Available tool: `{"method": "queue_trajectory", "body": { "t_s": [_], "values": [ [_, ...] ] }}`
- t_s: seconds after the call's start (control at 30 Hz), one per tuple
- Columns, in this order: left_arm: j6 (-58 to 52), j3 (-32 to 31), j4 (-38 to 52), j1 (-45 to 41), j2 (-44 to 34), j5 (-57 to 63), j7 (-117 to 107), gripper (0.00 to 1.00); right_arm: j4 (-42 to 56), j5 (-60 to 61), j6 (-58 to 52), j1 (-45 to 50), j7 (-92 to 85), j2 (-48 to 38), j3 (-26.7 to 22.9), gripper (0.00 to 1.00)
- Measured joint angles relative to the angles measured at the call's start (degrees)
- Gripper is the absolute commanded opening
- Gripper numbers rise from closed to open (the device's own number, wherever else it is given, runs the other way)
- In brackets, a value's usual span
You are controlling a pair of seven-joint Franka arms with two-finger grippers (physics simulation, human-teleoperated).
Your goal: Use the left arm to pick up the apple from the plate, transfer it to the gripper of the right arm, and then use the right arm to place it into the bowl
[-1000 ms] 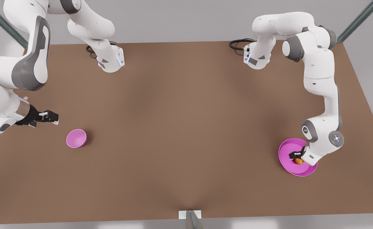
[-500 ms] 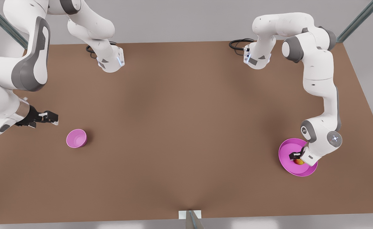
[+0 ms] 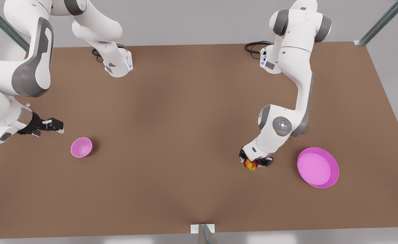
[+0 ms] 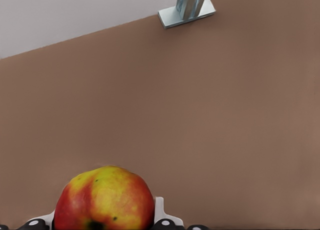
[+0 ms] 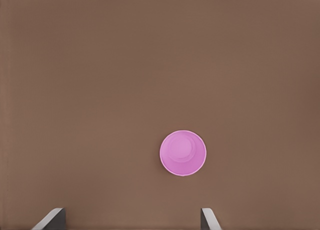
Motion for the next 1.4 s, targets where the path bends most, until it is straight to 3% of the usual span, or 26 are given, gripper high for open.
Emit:
{"method": "queue_trajectory", "body": {
  "t_s": [0.13, 0.23, 0.5, 0.97, 1.4],
  "values": [
    [4.2, -9.8, 3.9, -0.1, 2.9, -9.8, -1.0, 0.7, -0.1, 11.7, -0.3, 0.3, 0.1, 1.0, 0.6, 1.0],
    [8.4, -20.3, 9.3, 2.8, 6.7, -24.9, 2.3, 0.7, -0.2, 21.0, -0.2, 0.9, 0.2, 4.2, 2.5, 1.0],
    [13.3, -32.8, 17.1, 6.7, 13.7, -63.1, 28.0, 0.67, -0.2, 49.8, 3.9, 7.6, 0.2, 14.5, 4.1, 1.0],
    [15.0, -35.5, 19.0, 6.9, 18.0, -72.5, 73.5, 0.65, -1.6, 78.4, 8.1, 9.0, -13.3, 27.2, 5.5, 1.0],
    [15.2, -37.4, 20.6, 6.9, 20.6, -74.7, 96.8, 0.65, -5.0, 82.3, 4.0, 8.9, -30.9, 26.9, 8.0, 1.0]
  ]
}}
